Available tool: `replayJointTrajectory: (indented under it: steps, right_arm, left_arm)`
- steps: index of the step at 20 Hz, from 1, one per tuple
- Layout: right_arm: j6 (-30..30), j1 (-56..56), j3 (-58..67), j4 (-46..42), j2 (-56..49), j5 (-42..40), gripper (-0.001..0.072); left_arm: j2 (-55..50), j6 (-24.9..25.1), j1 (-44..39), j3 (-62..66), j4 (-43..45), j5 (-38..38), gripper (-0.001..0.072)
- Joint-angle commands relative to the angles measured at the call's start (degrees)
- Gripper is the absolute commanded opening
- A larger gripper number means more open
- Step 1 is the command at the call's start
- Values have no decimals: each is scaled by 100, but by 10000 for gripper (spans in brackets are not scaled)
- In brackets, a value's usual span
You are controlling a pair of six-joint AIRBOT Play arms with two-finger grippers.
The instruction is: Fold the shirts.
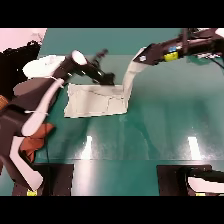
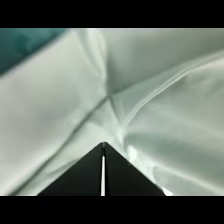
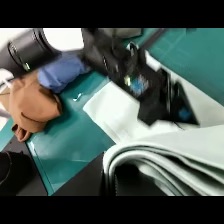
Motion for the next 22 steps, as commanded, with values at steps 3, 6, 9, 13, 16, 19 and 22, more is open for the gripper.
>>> replayJointTrajectory:
  steps: [3, 6, 9, 13, 16, 19, 22]
  right_arm:
    - [-315, 1438, 37, 24, -750, -852, 14]
    - [-490, 2312, 691, -22, -1753, -1443, 20]
    - [-485, 2767, 1449, -57, -2712, -2037, 379]
    - [-352, 2686, 1930, 4, -3060, -1327, 353]
    - [-321, 2070, 1021, -315, -2424, -944, 342]
    - [109, 1241, -138, -970, -1700, -852, 342]
    - [186, 358, -1209, -1032, -1268, -804, 573]
  left_arm:
    - [977, 15, 1569, 649, 374, -763, 23]
    - [1410, 13, 2308, 745, 374, -984, 23]
    - [1615, 13, 2763, 745, 374, -1287, 24]
    - [1635, 120, 2872, 745, 407, -1606, 23]
    - [1635, 120, 2872, 745, 404, -1641, 23]
    - [1635, 164, 2865, 745, 404, -1716, 23]
    - [1635, 164, 2852, 743, 404, -1700, 23]
